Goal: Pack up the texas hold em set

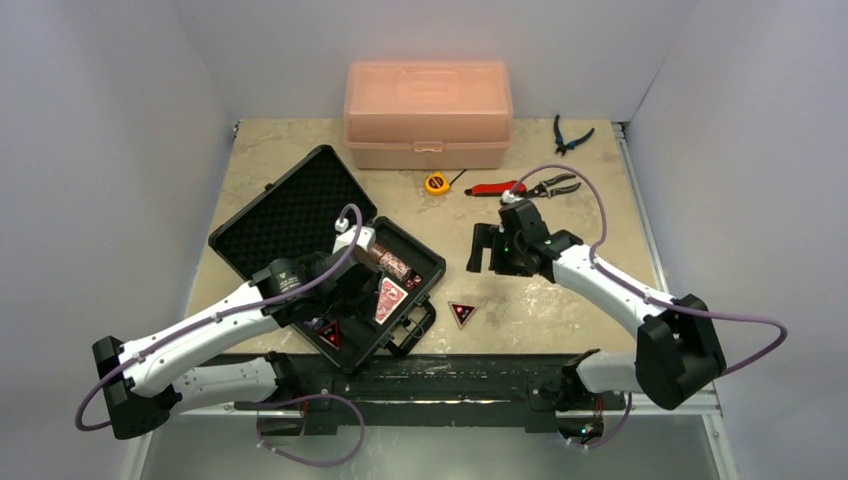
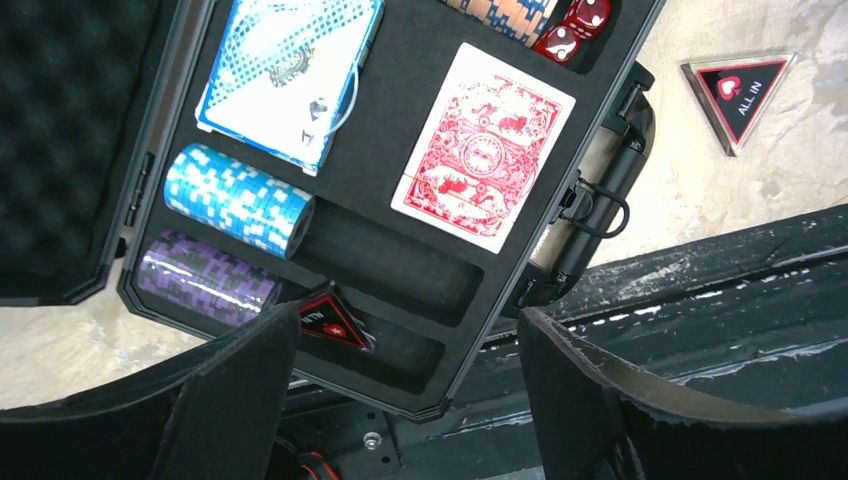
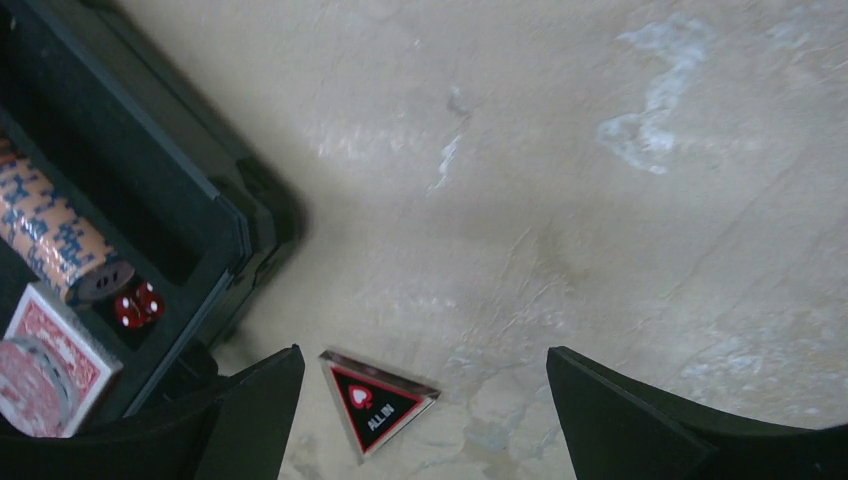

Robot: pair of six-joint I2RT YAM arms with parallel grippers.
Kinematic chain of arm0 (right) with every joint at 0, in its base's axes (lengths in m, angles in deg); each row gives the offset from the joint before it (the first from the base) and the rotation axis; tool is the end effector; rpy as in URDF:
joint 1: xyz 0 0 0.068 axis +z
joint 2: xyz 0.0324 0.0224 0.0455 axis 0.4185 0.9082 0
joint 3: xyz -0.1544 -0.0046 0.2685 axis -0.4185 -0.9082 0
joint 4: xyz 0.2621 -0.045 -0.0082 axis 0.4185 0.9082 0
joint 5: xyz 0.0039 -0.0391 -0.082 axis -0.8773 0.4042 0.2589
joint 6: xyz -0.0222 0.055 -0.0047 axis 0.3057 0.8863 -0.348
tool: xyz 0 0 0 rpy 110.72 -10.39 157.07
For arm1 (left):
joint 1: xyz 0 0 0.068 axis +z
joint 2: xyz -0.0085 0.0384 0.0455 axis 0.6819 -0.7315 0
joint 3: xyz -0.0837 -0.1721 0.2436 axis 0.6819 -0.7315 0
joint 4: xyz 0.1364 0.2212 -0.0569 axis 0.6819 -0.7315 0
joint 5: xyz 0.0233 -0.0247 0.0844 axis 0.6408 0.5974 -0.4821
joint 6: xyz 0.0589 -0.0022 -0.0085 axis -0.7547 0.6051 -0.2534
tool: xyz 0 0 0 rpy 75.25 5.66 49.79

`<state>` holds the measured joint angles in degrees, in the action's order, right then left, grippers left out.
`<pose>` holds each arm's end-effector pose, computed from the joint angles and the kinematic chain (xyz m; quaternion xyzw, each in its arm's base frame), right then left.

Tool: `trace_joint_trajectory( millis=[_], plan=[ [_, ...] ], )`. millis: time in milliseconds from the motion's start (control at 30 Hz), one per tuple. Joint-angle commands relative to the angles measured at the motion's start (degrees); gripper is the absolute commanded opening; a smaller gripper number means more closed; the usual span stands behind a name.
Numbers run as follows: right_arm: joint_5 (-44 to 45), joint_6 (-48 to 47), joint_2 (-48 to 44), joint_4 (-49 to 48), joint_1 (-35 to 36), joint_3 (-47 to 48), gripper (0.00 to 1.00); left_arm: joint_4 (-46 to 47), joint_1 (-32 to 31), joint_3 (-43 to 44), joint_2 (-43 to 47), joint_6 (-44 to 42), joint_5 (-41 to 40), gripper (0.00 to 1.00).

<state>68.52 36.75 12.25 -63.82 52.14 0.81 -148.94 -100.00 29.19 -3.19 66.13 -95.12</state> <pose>0.2337 0.1215 0.2527 0.0354 0.9466 0.1609 0.2771 0.1005 -0.1250 0.3245 0.0776 0.9500 -0.0626 0.2958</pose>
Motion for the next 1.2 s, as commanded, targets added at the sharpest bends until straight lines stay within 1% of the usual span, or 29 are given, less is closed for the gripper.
trace_joint_trajectory(
  millis=[0,200,300,400,533,867,933,1000,1167],
  plan=[
    [1.47,-1.09,0.92,1.95,5.1,-0.89,0.96,-2.35,0.22,5.53,-2.2,-5.31,-3.09,0.8],
    [2.16,-1.09,1.2,1.17,6.32,-3.51,0.96,-4.5,1.43,9.69,-3.24,-11.03,-5.27,0.8],
    [2.05,-1.09,2.23,1.31,7.17,-3.33,0.96,-6.1,1.55,10.96,-4.15,-12.87,-9.06,0.8],
    [1.94,-1.09,3.41,1.55,7.5,-3.06,0.96,-4.4,1.55,9.46,-3.26,-14.66,-10.89,0.79],
    [1.83,-1.09,5.99,2.0,8.26,-1.96,0.96,-1.13,1.55,6.6,-2.03,-16.24,-10.01,0.79],
    [6.41,-1.09,9.47,4.09,14.02,1.58,0.96,-1.81,1.55,4.78,-2.28,-16.43,-11.18,0.75],
    [7.68,15.89,9.29,4.68,14.97,1.92,0.99,-1.74,1.55,4.62,-1.68,-16.34,-11.07,0.75],
    [9.02,20.37,9.39,6.06,15.68,2.42,0.99,-1.78,1.55,4.44,-1.07,-16.33,-10.92,0.75],
    [10.08,27.0,11.63,9.05,17.3,4.45,0.99,-1.72,1.54,4.17,0.43,-16.33,-10.69,0.75]
  ],
)
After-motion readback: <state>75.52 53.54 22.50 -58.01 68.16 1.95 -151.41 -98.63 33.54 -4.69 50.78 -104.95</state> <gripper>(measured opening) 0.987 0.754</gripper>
